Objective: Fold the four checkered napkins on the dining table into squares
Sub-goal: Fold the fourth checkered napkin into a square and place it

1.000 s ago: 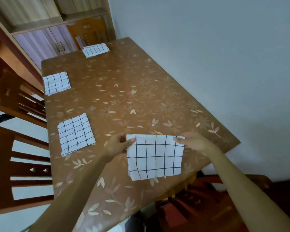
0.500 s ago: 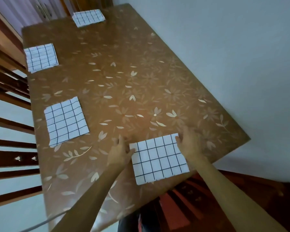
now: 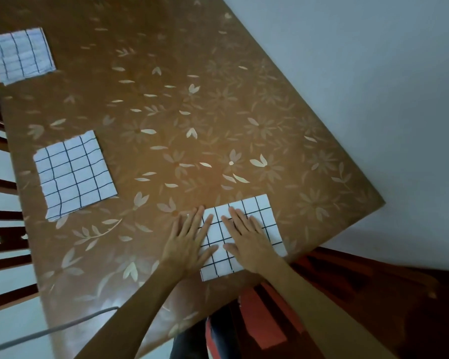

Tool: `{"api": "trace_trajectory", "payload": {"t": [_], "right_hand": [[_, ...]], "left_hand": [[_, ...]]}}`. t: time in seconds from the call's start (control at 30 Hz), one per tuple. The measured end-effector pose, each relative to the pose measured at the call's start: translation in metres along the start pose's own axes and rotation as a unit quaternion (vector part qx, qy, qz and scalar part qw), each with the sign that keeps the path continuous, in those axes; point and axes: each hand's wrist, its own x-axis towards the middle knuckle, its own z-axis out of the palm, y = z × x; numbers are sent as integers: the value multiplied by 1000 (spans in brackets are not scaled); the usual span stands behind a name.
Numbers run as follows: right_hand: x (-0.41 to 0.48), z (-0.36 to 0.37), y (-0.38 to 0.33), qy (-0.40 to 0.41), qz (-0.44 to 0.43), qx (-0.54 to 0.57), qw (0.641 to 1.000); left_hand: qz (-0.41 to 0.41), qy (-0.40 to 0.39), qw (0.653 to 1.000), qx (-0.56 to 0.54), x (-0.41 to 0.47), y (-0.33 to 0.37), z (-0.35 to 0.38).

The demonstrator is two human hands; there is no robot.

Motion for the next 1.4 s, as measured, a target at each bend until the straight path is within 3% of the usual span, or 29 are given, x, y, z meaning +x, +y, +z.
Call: {"api": "trace_trajectory", "payload": {"t": [0.23,0.37,0.57,0.93,1.2,1.4], "right_hand": [[-5,-19,52,5,115,53,992],[2,-37,62,61,169,151,972],[9,-49,68,78,193,168,963],[-19,-32,66,66,178,142,972],[-46,-11,21,97,73,73,990],[-38,-23,45,128,317,139,929]], "left_hand": [[-27,14,999,-17,-3,0,-9],[-67,81,993,-45,15,6,-23],[-125,9,989,-83,20,18,-30],[-106,25,987,-121,-5,42,-27],[-132,31,989,-64,-29,68,-20],[-202,42,975,-82,-45,67,-9]]}}
